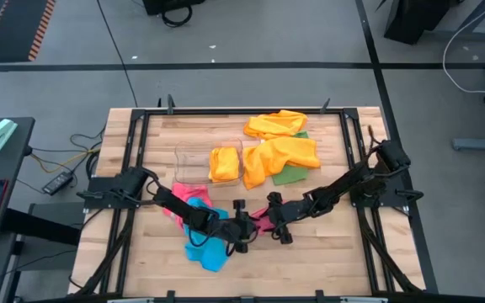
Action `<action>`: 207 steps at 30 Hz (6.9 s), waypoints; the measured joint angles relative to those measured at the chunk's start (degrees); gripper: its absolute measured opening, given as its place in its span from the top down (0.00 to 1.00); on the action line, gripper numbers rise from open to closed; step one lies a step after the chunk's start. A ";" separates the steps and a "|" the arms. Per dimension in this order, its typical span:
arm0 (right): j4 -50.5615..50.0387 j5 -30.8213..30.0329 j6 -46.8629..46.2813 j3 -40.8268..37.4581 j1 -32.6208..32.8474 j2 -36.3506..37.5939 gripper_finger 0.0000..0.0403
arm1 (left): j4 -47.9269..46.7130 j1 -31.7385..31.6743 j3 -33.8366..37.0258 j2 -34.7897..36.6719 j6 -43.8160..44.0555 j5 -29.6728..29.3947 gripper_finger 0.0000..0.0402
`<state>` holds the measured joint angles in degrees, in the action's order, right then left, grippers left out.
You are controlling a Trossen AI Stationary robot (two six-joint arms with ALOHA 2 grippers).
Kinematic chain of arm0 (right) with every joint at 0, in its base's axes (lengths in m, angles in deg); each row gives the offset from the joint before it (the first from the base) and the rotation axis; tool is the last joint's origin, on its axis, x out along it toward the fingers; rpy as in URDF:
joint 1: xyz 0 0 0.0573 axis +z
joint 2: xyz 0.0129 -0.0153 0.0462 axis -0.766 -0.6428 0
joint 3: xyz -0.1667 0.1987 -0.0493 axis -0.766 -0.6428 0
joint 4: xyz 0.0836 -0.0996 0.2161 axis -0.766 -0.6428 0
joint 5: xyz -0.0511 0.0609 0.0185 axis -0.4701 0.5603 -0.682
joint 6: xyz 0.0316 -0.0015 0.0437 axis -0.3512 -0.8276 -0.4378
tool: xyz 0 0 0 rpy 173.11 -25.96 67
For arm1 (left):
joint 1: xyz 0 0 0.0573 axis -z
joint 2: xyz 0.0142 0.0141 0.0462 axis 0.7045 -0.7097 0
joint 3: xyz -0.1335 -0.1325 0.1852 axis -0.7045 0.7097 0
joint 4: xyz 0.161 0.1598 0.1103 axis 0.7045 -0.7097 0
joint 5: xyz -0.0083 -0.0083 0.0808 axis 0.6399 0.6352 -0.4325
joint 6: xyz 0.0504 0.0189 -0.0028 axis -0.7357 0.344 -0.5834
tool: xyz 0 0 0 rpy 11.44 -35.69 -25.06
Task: Fold microfiber towels
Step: Put the right folded pink microfiber cloth into the transparent bin
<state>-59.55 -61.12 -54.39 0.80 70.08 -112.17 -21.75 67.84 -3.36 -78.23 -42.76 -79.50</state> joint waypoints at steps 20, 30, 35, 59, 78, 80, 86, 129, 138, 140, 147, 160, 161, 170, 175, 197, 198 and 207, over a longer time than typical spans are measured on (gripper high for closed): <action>-13.41 -5.51 -1.08 0.09 0.62 4.76 0.37 | -2.80 0.54 -0.04 0.16 1.72 -0.24 0.49; -33.59 -4.06 -10.48 0.09 0.56 13.45 0.37 | -3.16 0.57 -0.04 0.15 2.21 -0.07 0.49; -46.08 -4.16 -14.89 0.11 0.56 17.90 0.37 | -4.05 0.57 -0.09 0.15 2.20 -0.07 0.48; -17.79 -19.31 7.01 1.17 13.27 11.41 0.37 | -11.85 -0.31 -0.04 2.69 8.10 0.54 0.52; -35.39 -26.91 15.79 18.75 10.31 -7.01 0.25 | -13.38 -0.64 -0.02 2.84 9.21 0.11 0.55; -38.17 -29.35 15.85 18.74 10.50 -6.66 0.25 | -13.40 -0.64 -0.02 2.84 9.21 0.20 0.56; -47.00 -36.88 16.29 18.28 11.02 -5.51 0.25 | -13.35 -0.66 0.00 2.82 9.17 0.03 0.56; -50.05 -17.97 -3.42 18.16 6.48 2.66 0.90 | -7.75 3.60 0.28 8.46 -5.48 -2.36 0.39; -50.13 -17.05 -12.59 18.17 3.52 3.86 0.90 | -1.94 -0.31 -0.54 8.48 -5.67 -2.36 0.20; -48.52 -17.39 -12.90 18.18 3.49 3.86 0.90 | -1.76 -1.45 -1.23 7.89 -5.02 -2.30 0.19; -46.65 -17.54 -13.15 18.25 3.68 4.16 0.90 | -4.31 -3.47 -1.86 6.29 -5.84 -2.10 0.23; -45.81 -17.40 -12.63 18.27 4.61 5.55 0.90 | -13.50 -3.76 -5.69 6.33 -5.96 1.18 0.50; -45.77 -17.33 -12.38 18.27 4.81 5.55 0.90 | -14.84 -3.76 -6.26 6.34 -5.96 1.22 0.53; -46.58 -14.97 -8.66 18.27 5.98 6.21 0.74 | -33.20 -5.18 -13.37 7.24 -5.90 3.67 0.85; -54.52 -11.29 -10.66 18.27 6.62 11.93 0.60 | -52.88 -7.35 -22.40 7.56 -3.74 11.95 0.96; -55.13 -22.82 -24.44 4.63 15.53 28.39 0.54 | -108.94 -18.95 -47.90 15.54 5.05 0.56 0.90; -54.66 -23.13 -24.29 4.63 15.53 28.37 0.54 | -109.46 -19.83 -47.94 16.03 6.11 -3.10 0.89; -52.26 -23.86 -23.40 4.66 15.33 28.34 0.54 | -116.82 -29.18 -42.39 16.03 12.33 -7.11 0.95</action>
<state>-111.81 -84.98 -77.79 5.46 85.42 -83.83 -138.57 38.66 -45.75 -62.20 -30.43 -86.61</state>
